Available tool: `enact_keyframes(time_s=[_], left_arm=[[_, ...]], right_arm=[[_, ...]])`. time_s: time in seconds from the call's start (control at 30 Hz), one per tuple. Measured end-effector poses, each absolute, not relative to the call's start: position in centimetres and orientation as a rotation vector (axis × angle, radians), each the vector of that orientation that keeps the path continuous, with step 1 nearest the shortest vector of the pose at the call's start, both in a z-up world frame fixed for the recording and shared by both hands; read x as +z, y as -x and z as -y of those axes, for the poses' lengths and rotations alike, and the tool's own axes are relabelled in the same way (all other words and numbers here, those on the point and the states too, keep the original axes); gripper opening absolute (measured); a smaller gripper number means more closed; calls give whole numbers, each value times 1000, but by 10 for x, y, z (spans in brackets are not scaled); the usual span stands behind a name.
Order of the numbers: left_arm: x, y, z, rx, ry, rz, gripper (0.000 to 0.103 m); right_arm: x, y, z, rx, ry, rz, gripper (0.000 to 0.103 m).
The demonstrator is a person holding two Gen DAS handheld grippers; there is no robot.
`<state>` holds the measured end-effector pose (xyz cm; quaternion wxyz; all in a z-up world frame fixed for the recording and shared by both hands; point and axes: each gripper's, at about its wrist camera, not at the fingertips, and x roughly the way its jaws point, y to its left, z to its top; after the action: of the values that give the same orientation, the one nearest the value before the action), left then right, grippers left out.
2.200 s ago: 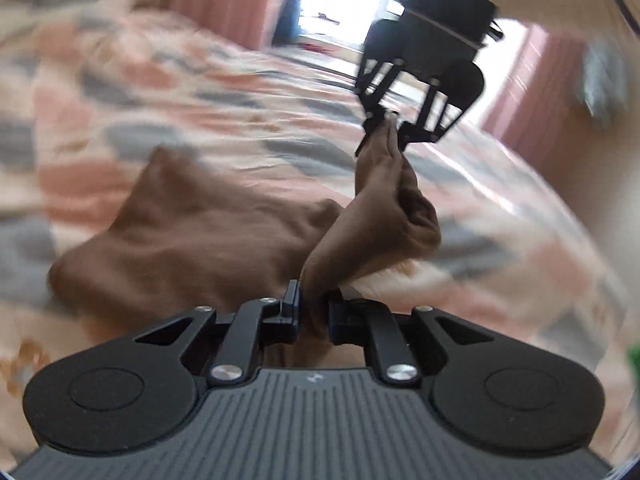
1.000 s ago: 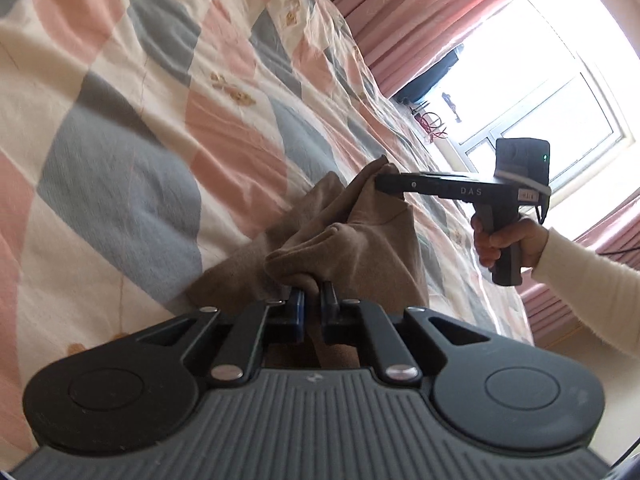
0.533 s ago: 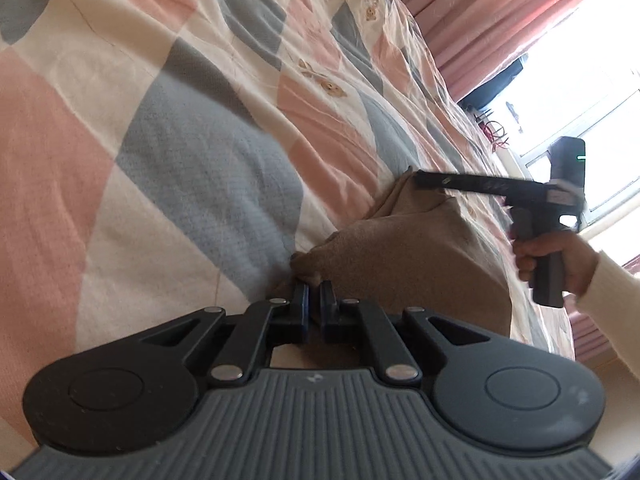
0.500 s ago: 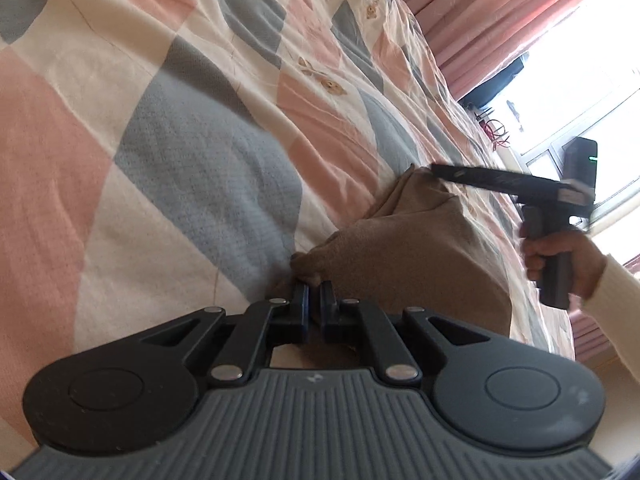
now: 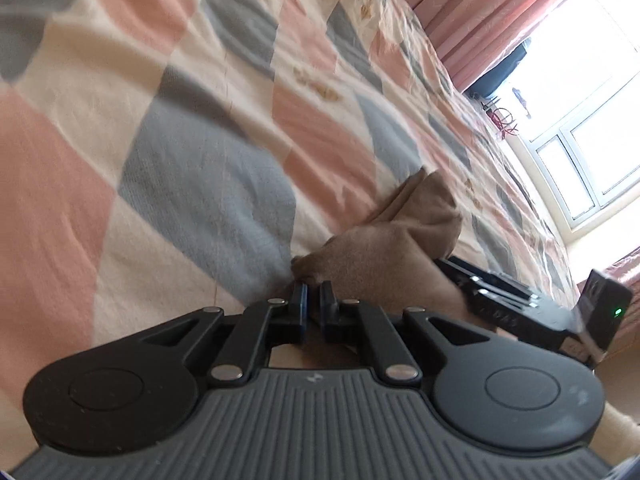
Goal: Fold clothes
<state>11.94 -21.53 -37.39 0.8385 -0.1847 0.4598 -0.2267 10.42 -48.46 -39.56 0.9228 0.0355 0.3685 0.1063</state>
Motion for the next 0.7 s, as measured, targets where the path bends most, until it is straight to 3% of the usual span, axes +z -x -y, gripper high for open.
enact_keyframes(time_s=[0.13, 0.27, 0.47, 0.7], left_arm=[[-337, -122, 235, -589, 338, -864, 3], [-366, -134, 273, -627, 195, -910, 3], [-414, -124, 270, -573, 139, -928, 2], [-412, -129, 270, -584, 79, -918, 3]], right_arm=[[-391, -103, 479, 235, -28, -758, 49], [-378, -112, 480, 263, -3, -738, 49], [-391, -164, 471, 376, 254, -813, 23], [-387, -184, 503, 385, 103, -854, 24]])
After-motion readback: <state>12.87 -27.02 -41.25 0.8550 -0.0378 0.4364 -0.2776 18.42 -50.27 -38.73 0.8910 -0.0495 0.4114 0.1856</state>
